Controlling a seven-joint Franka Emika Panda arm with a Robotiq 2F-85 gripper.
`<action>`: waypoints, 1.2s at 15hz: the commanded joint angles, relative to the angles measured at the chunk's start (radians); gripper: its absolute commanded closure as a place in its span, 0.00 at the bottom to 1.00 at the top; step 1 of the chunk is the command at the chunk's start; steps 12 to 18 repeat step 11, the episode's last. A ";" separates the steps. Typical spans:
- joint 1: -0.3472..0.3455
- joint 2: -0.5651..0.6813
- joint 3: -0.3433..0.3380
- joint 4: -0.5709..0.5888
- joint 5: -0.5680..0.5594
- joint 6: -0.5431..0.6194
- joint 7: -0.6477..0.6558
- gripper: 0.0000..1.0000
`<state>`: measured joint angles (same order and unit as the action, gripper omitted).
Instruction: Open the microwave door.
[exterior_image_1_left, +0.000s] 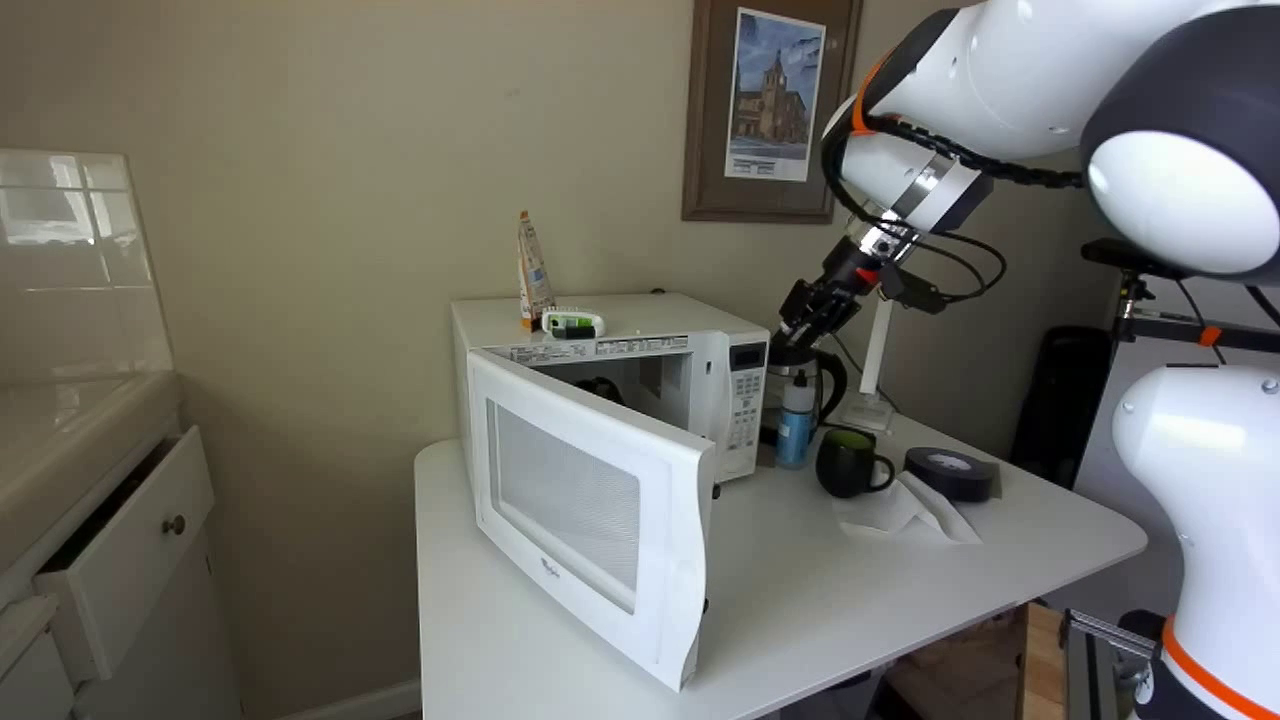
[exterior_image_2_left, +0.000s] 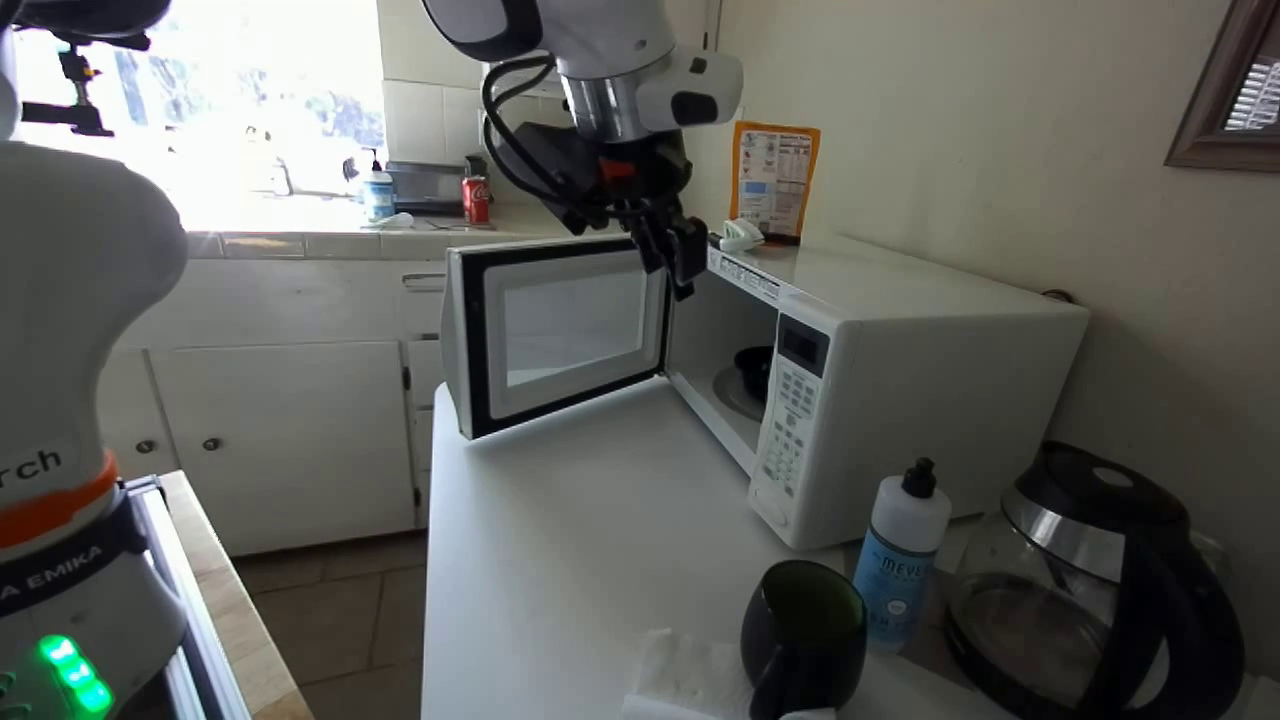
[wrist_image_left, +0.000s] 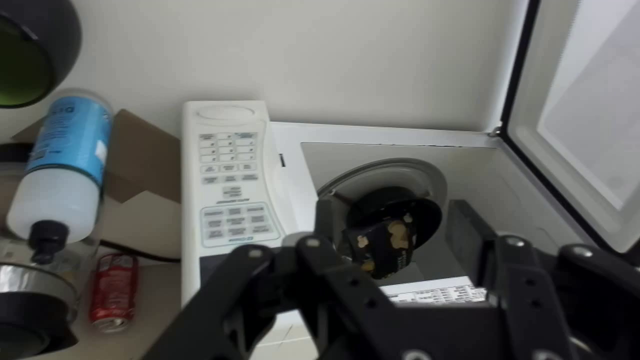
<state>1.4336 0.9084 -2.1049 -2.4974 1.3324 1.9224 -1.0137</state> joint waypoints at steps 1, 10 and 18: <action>0.049 0.166 -0.023 -0.077 -0.013 0.056 -0.017 0.08; 0.100 0.268 -0.091 -0.121 -0.071 0.041 -0.196 0.00; 0.104 0.272 -0.095 -0.126 -0.072 0.041 -0.208 0.00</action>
